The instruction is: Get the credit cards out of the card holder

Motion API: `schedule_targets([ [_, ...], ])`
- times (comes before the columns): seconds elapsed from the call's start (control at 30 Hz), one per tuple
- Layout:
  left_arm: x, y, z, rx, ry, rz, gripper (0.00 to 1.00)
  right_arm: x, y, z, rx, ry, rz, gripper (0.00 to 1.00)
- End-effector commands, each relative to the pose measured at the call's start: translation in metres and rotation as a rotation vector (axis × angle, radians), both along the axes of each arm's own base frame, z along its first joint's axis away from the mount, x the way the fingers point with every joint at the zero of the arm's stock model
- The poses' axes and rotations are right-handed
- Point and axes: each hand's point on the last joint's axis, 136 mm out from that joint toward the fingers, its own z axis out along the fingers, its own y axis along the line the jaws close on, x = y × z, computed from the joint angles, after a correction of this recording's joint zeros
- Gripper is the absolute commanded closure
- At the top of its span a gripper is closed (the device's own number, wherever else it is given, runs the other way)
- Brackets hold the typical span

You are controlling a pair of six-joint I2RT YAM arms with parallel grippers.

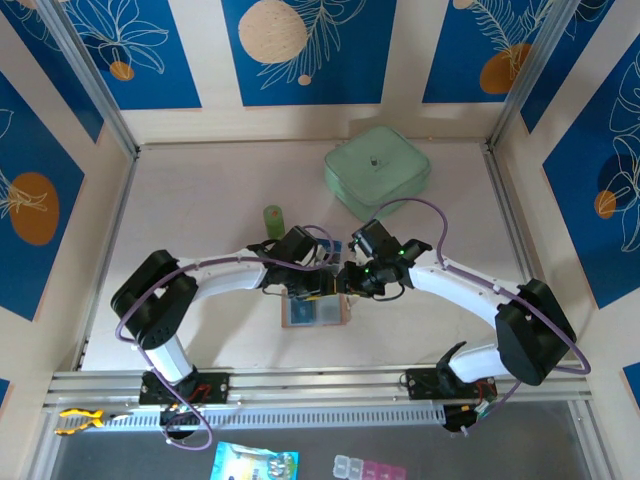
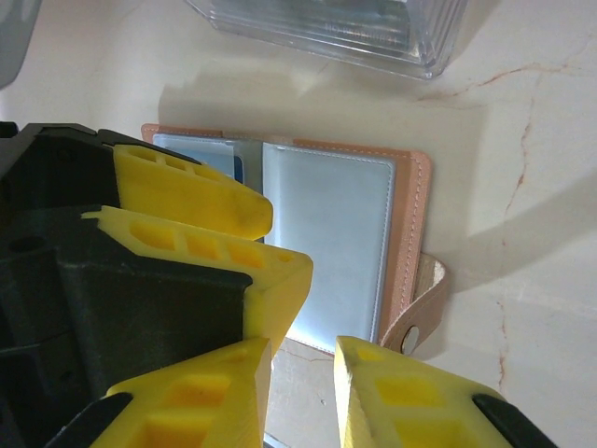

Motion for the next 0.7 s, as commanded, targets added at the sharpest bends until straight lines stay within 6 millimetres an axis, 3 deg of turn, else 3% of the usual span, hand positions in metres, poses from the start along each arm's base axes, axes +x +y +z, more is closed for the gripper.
schedule_targets([
  [0.0,0.011,-0.01,0.025,-0.051,-0.071,-0.015,0.55,-0.003,0.008,0.015,0.047,-0.007,0.03,0.73],
  [0.4,0.005,0.044,0.017,0.001,-0.078,0.078,0.6,-0.001,0.032,0.003,0.105,0.039,0.054,0.75],
  [0.67,-0.006,0.076,0.001,0.035,-0.046,0.135,0.7,-0.005,0.057,-0.015,0.107,0.087,0.103,0.76],
])
